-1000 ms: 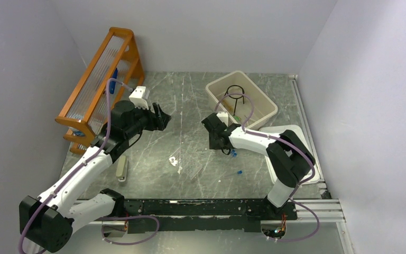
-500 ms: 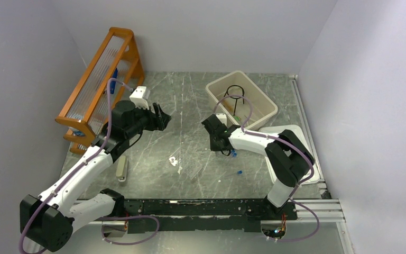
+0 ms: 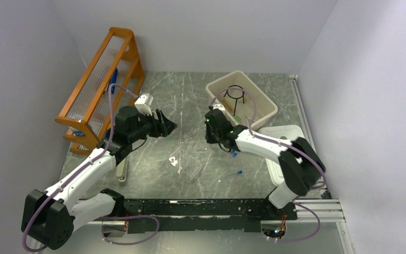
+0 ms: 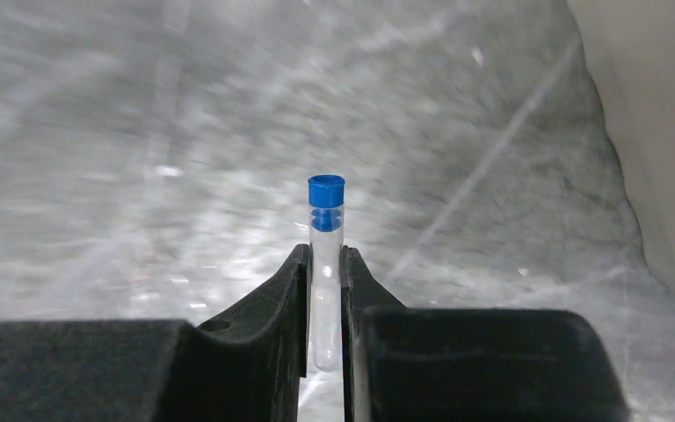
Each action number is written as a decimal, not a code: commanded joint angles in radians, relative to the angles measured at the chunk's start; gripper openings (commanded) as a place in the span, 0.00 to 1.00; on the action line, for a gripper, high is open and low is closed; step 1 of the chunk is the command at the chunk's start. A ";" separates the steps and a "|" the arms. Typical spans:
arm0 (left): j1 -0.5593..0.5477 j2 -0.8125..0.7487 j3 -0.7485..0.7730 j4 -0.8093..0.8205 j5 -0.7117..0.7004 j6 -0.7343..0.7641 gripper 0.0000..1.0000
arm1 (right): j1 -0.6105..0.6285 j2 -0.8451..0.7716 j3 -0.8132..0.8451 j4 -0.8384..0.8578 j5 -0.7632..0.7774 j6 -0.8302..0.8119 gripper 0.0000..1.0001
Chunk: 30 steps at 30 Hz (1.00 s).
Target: Organize the chemistry lab equipment
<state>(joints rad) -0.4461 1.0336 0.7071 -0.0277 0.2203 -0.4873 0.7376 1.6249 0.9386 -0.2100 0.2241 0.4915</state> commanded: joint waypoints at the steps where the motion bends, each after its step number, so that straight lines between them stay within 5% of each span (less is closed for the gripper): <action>1: -0.002 0.029 -0.057 0.211 0.198 -0.144 0.69 | 0.005 -0.187 -0.013 0.234 -0.093 0.000 0.09; 8: -0.037 0.087 -0.071 0.420 0.302 -0.279 0.80 | 0.004 -0.312 -0.015 0.420 -0.219 0.142 0.09; 13: -0.078 0.125 -0.078 0.573 0.342 -0.374 0.76 | 0.003 -0.359 -0.054 0.502 -0.294 0.232 0.10; 24: -0.140 0.161 -0.026 0.514 0.313 -0.288 0.43 | 0.000 -0.400 -0.082 0.471 -0.359 0.266 0.11; 30: -0.143 0.144 0.052 0.335 0.293 -0.105 0.12 | -0.004 -0.404 -0.085 0.450 -0.410 0.276 0.14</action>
<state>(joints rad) -0.5819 1.1984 0.6762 0.4259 0.5259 -0.7620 0.7364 1.2434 0.8623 0.2432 -0.1291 0.7525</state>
